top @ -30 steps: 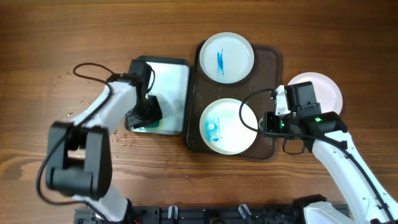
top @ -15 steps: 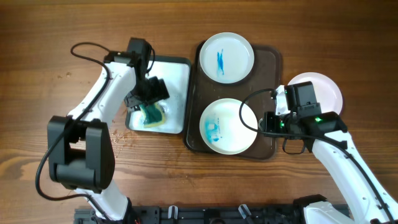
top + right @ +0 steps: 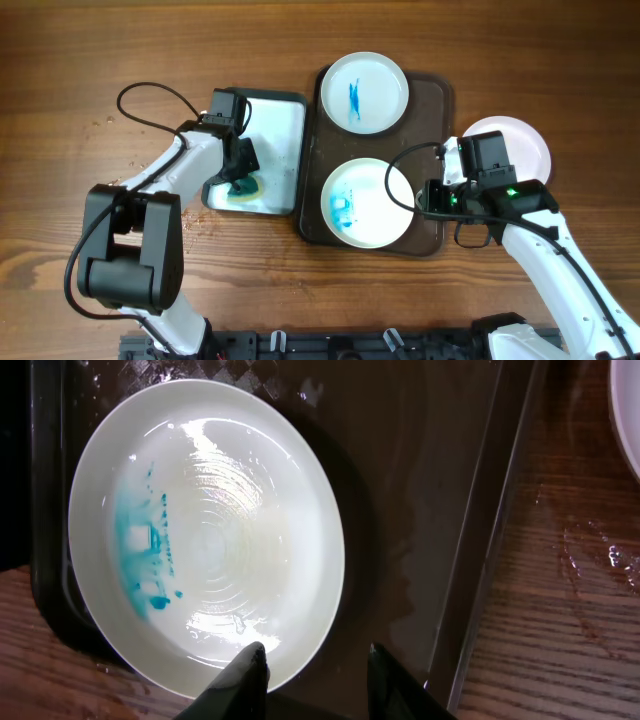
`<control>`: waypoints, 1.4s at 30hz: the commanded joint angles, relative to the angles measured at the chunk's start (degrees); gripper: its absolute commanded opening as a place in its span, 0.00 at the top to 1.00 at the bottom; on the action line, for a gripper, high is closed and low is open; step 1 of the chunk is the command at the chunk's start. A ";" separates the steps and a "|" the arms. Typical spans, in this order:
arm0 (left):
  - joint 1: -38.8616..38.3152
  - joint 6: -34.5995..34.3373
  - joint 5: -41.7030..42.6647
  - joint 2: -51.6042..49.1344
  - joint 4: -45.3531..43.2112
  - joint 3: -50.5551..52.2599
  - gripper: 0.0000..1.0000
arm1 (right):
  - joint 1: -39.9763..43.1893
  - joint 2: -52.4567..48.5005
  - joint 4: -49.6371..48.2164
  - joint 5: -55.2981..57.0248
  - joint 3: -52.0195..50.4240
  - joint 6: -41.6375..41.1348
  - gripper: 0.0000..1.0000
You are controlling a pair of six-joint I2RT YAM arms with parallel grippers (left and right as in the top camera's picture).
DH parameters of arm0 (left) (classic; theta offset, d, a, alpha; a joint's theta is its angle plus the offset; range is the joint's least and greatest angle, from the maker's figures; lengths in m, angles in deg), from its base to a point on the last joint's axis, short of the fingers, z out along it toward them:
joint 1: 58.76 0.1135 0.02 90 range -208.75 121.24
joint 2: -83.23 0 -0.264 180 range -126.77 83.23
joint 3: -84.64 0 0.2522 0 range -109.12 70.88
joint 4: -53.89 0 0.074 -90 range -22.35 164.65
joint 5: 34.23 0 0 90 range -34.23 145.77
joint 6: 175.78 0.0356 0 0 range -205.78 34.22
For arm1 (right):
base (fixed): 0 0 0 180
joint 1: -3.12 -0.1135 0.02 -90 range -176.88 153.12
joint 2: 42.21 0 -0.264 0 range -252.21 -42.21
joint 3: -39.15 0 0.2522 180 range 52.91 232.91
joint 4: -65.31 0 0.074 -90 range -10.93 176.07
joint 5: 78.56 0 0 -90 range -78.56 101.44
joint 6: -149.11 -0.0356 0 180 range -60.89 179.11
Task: Clean dirty plates on tray and stack at the side
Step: 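Grasp the green sponge in the sink tray with the left gripper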
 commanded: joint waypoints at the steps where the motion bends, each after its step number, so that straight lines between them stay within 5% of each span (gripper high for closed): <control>1: -1.44 4.22 1.46 2.78 3.19 -7.04 0.95 | -0.02 0.37 0.26 0.59 1.31 -0.79 0.67; 2: -1.97 5.95 3.28 3.26 3.87 -8.17 0.88 | -0.02 0.37 0.26 0.59 1.31 -0.81 0.67; 4: -3.76 7.26 5.79 4.24 5.35 -9.42 0.58 | -0.02 0.37 0.26 0.59 1.31 -0.79 0.67; 7: -5.90 7.23 5.75 4.09 8.24 -9.33 0.33 | -0.02 0.37 0.28 0.59 1.31 -0.83 0.66; 9: -6.86 7.26 5.73 4.09 10.08 -9.29 0.33 | -0.02 0.37 0.31 0.59 1.31 -0.81 0.66; 12: -7.85 6.51 5.66 4.09 10.97 -8.11 0.48 | -0.02 0.37 0.31 0.57 1.31 -0.81 0.66; 18: -7.78 4.37 2.43 1.97 -5.92 1.84 0.46 | -0.02 0.37 0.31 0.55 1.31 -0.87 0.66; 22: -7.85 4.44 0.98 0.61 -8.72 3.04 0.39 | -0.02 0.37 0.59 0.57 1.31 -0.90 0.66; 24: -7.85 4.44 3.04 0.61 -8.02 3.04 0.92 | -0.02 0.37 0.57 0.57 1.31 -0.85 0.66; 25: -7.85 4.44 5.64 0.61 -6.86 3.04 0.96 | -0.02 0.37 0.59 0.55 1.31 -0.90 0.66; 29: -7.85 1.90 9.79 2.43 0.20 1.51 0.96 | -0.02 0.37 0.55 0.57 1.31 -0.90 0.66; 32: -7.85 0.09 9.81 5.53 5.11 -1.29 0.82 | -0.02 0.37 0.52 0.57 1.31 -0.85 0.66; 33: -7.85 0.11 9.79 6.36 5.70 -1.70 0.74 | -0.02 0.37 0.55 0.59 1.31 -0.85 0.66; 35: -7.80 0.15 9.55 8.96 5.88 -1.97 0.28 | -0.02 0.37 0.55 0.57 1.31 -0.85 0.66; 37: -7.80 0.35 9.09 9.86 4.79 -1.97 0.14 | -0.02 0.37 0.52 0.59 1.31 -0.87 0.66; 42: -7.80 3.56 3.06 8.15 1.92 -0.46 0.35 | -0.02 0.37 0.52 0.57 1.31 -0.87 0.66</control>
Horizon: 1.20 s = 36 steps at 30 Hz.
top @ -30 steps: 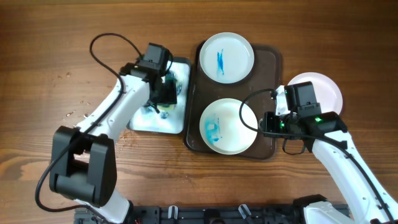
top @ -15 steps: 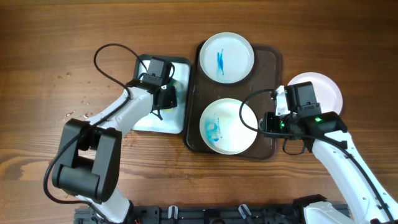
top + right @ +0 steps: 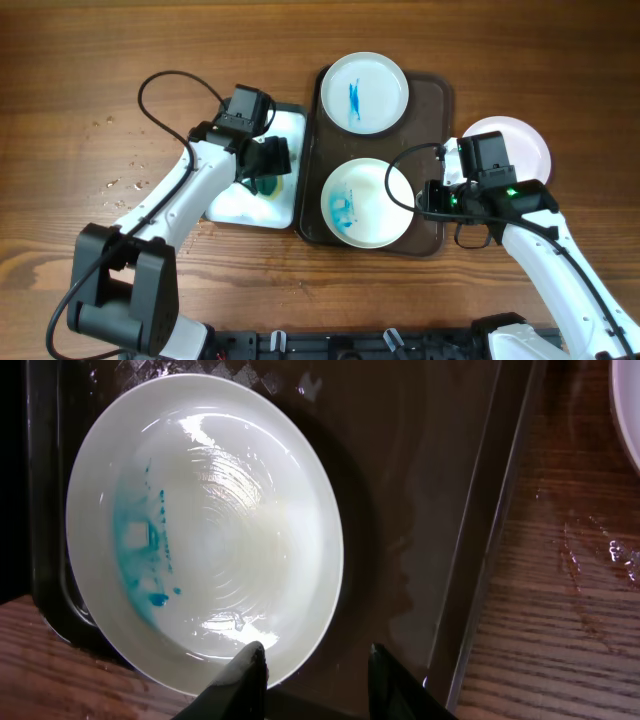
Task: Clean dirty plates on tray and stack at the side
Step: 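Grasp the green sponge in the sink tray with the left gripper, then carry the sponge with the left gripper onto the plate held by right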
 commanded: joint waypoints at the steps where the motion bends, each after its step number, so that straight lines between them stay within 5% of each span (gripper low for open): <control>1: -0.22 1.57 -4.13 -1.62 -2.38 1.25 0.36 | -0.02 0.37 0.07 0.57 1.31 -0.83 0.66; 5: -0.35 1.57 -4.22 -6.80 -8.94 5.05 0.52 | -0.02 0.37 0.07 0.57 1.31 -0.85 0.66; 9: -0.35 4.59 -4.39 -10.25 -9.64 5.27 0.96 | 0.04 0.37 0.24 0.76 1.31 -0.92 0.66; 15: 0.46 5.68 -4.76 -4.13 0.81 -2.91 0.96 | 4.20 0.35 0.00 4.28 1.31 -7.28 0.65; 16: 0.50 5.66 -4.76 -2.67 3.10 -5.31 0.96 | 5.81 0.33 0.02 4.24 1.31 -6.91 0.58; 21: -0.13 5.64 -1.68 4.04 11.21 -15.32 0.96 | 8.11 0.02 -0.24 -4.50 1.03 4.68 0.53; 26: -3.39 -1.20 10.64 6.23 11.37 -16.50 0.96 | 8.07 -4.63 -4.72 -5.46 -0.66 4.66 0.59; 36: -14.47 -10.32 10.95 -5.09 8.74 -14.45 0.96 | 1.29 -23.08 -16.72 -5.88 -1.22 3.21 0.66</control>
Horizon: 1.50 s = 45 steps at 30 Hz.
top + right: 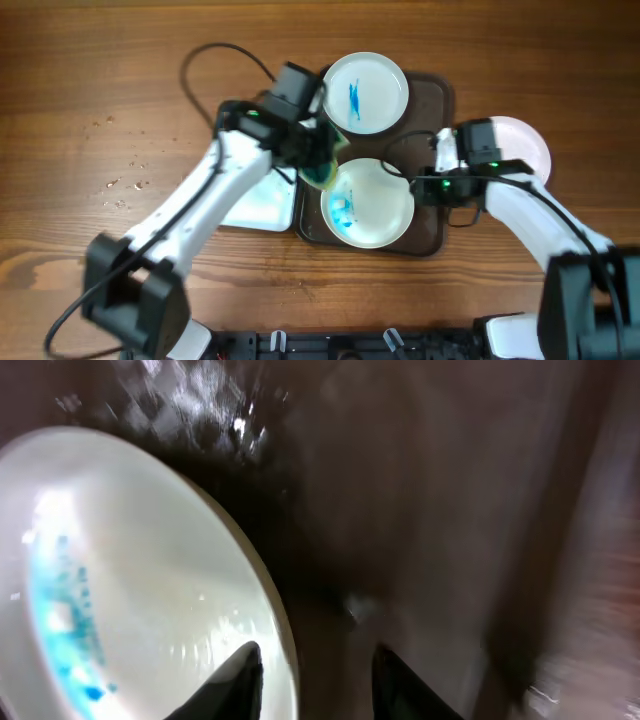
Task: Clean dirty plates on tray and stack at the side
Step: 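Carry the sponge with the left gripper onto the plate held by right, then scrub the blue-stained plate with the sponge using the left gripper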
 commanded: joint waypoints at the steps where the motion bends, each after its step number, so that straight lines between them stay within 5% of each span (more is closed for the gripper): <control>1: -3.23 -5.25 1.40 -5.16 -1.09 0.83 0.96 | -3.06 -5.14 -2.21 -1.01 -0.92 0.07 0.72; 2: -4.00 -6.51 1.40 -6.62 -1.77 0.83 0.96 | -3.41 -6.03 -2.43 1.46 -0.92 -1.97 0.86; 5: -5.75 -9.60 1.73 -9.70 -3.10 0.83 0.96 | -3.39 -6.73 -1.81 7.23 -0.92 -7.21 0.95; 15: -12.72 -16.94 5.14 -23.69 -10.86 0.85 0.96 | -3.39 -6.58 -1.57 7.13 -0.92 -11.45 0.96; 17: -12.70 -15.74 -2.45 -24.04 -10.38 0.83 0.96 | -3.39 -6.58 -1.55 7.08 -0.92 -11.45 0.96; 20: -12.66 -10.62 -27.80 -24.04 -6.16 0.83 0.96 | -3.39 -6.58 -1.53 6.86 -0.92 -11.43 0.96; 23: -11.93 -9.16 -44.33 -24.04 -2.19 0.83 0.96 | -3.39 -6.58 -1.53 6.86 -0.92 -11.43 0.96; 26: -10.03 -4.31 -48.06 -24.04 -1.88 0.83 0.96 | -3.39 -6.58 -1.62 6.86 -0.92 -11.43 0.96; 30: -6.99 -4.24 -37.51 -24.04 -2.91 0.83 0.96 | -3.39 -6.58 -1.57 6.86 -0.92 -11.43 0.96; 32: -5.55 0.48 -4.55 -24.04 -8.13 0.85 0.96 | -3.39 -6.58 -1.57 6.86 -0.92 -11.41 0.96; 36: -6.67 4.15 23.87 -24.04 -14.64 0.85 0.96 | -3.39 -6.58 -1.57 6.86 -0.92 -11.41 0.96; 45: -14.12 3.61 16.09 -24.04 -13.92 0.85 0.96 | -3.39 -6.58 -1.16 6.67 -0.92 -11.43 0.96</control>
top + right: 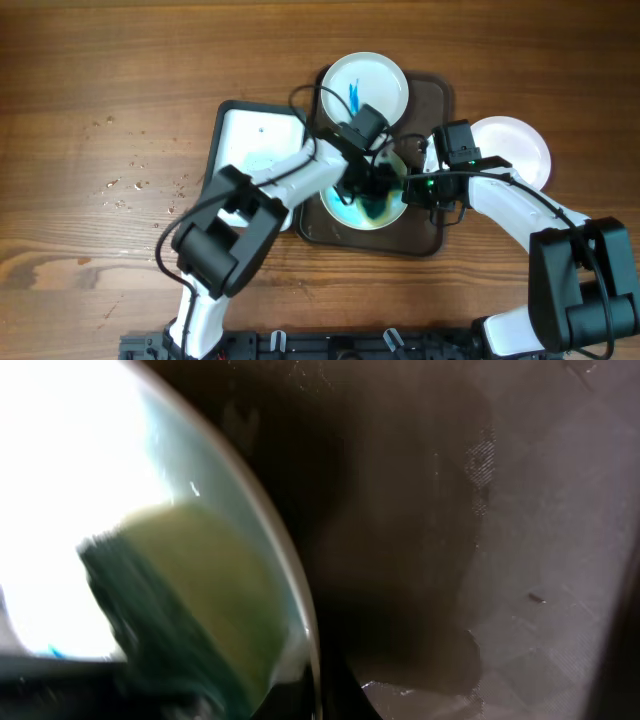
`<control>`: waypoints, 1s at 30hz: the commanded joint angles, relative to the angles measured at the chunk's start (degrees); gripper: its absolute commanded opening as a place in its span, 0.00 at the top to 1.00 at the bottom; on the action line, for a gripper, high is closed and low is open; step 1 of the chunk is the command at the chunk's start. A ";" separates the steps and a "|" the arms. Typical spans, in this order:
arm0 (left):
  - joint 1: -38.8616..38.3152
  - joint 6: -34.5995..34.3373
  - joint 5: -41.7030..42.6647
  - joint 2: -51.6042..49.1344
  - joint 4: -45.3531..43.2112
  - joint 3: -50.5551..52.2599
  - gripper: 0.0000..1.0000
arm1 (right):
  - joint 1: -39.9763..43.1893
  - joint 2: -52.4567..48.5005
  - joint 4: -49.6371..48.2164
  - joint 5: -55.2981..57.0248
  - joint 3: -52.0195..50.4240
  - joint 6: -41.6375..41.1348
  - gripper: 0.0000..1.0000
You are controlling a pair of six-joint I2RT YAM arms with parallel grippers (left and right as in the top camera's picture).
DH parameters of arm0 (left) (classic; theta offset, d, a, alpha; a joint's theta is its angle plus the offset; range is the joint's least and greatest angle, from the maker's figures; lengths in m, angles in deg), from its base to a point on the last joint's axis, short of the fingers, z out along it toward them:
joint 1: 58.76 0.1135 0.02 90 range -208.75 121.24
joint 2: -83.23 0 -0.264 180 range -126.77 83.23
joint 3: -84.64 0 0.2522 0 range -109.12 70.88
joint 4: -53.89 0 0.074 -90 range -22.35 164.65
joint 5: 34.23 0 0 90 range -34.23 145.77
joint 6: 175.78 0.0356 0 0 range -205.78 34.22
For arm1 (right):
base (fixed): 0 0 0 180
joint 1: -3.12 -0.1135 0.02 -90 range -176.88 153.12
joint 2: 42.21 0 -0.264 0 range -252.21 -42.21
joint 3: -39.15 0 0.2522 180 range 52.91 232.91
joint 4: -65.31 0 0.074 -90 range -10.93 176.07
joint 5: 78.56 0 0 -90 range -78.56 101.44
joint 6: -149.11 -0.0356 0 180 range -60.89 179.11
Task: Clean dirty plates on tray and stack at the side
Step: 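Scrub the blue-stained plate with the sponge using the left gripper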
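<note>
Two white plates sit on the brown tray (435,110). The far plate (365,92) has a blue streak. On the near plate (345,205), which shows teal smears, my left gripper (373,198) is shut on a green-and-yellow sponge (190,595) that is pressed to the plate's right half. My right gripper (413,188) is shut on that plate's right rim; in the right wrist view the rim (300,615) runs down between the right gripper's (322,698) dark fingers.
A white rectangular tray (255,140) lies left of the brown tray. A pale pink plate (515,150) sits on the wood table to the right, just behind my right arm. My left arm crosses over the brown tray's left edge.
My left gripper with the sponge was at the near plate's upper-left rim and is now on the plate's right half. My right gripper, open at the right rim then, now pinches it.
At first my left gripper was down on the sponge in the white tray and my right gripper was open beside the near plate. Then the sponge was lifted over the tray's right side, then at the plate's rim. Now it is on the plate, whose rim my right gripper holds.
</note>
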 commanded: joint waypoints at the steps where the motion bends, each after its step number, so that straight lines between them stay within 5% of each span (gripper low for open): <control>1: -2.01 -1.05 0.63 -1.53 3.74 1.51 0.96 | 0.02 -1.99 0.98 5.97 -1.33 0.07 0.96; 15: 11.61 -2.05 -29.53 -1.53 16.96 1.51 0.96 | 0.02 -1.99 0.76 5.97 -1.31 0.09 0.96; 20: 10.38 -2.10 -29.44 -1.53 11.78 1.51 0.96 | 0.02 -1.99 0.79 5.97 -1.31 0.07 0.96; 26: 5.73 -2.10 -13.05 -1.53 2.47 1.51 0.96 | 0.02 -1.99 0.76 5.97 -1.33 0.07 0.96; 30: 2.05 -7.08 -11.26 -1.53 -6.80 1.51 0.96 | 0.02 -1.99 0.87 5.97 -1.31 0.11 0.96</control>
